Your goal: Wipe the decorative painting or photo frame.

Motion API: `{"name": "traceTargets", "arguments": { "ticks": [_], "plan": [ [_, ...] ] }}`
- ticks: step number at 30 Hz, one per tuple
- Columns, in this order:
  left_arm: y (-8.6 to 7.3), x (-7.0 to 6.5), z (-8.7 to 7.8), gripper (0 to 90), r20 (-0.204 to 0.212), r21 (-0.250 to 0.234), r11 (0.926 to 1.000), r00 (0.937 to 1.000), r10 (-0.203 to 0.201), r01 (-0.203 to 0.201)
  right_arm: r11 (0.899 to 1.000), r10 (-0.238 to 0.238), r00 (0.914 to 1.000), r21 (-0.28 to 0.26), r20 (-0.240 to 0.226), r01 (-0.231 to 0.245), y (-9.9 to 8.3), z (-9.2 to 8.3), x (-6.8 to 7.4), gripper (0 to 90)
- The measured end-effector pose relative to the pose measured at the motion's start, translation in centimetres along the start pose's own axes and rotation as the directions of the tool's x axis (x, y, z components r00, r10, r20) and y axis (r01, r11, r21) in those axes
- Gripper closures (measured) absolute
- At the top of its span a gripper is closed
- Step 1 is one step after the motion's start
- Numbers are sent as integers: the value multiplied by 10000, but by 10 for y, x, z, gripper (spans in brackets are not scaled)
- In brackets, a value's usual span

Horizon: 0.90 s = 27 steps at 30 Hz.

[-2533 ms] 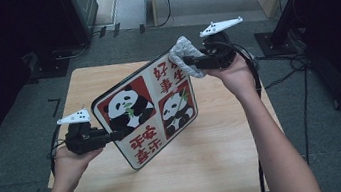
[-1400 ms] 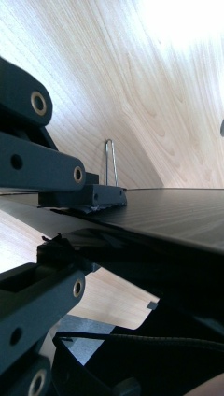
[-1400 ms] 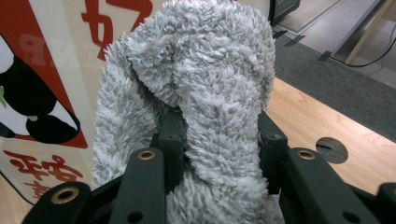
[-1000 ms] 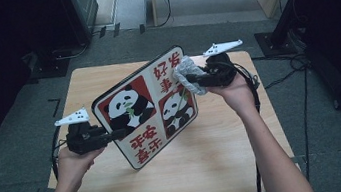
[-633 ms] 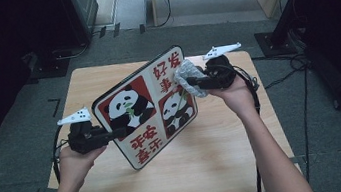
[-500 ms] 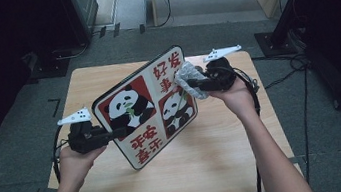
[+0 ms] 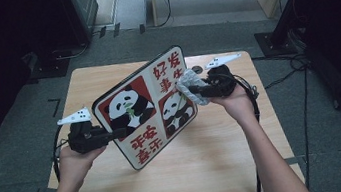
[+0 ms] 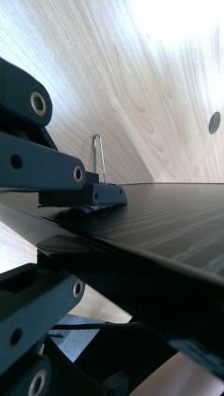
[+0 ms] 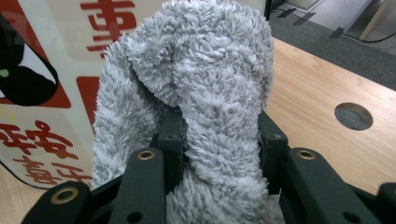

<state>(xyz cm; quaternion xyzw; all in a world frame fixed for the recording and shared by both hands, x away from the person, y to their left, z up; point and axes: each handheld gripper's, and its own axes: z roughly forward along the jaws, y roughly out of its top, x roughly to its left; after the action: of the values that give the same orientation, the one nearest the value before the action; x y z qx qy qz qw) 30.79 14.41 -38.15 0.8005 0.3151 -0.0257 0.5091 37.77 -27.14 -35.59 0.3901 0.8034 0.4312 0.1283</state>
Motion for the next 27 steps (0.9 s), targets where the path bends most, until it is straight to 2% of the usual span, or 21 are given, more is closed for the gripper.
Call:
{"name": "traceTargets", "arguments": {
  "ticks": [14,27],
  "plan": [
    [0,1,0,768,57,5,10000,10000,-30,30,9986,366,9993,388,-122,-361,-24,10,-4,637],
    [0,0,0,763,104,37,10000,9999,-19,18,9954,491,9987,825,-135,-479,-45,22,-6,634]
  ]
}}
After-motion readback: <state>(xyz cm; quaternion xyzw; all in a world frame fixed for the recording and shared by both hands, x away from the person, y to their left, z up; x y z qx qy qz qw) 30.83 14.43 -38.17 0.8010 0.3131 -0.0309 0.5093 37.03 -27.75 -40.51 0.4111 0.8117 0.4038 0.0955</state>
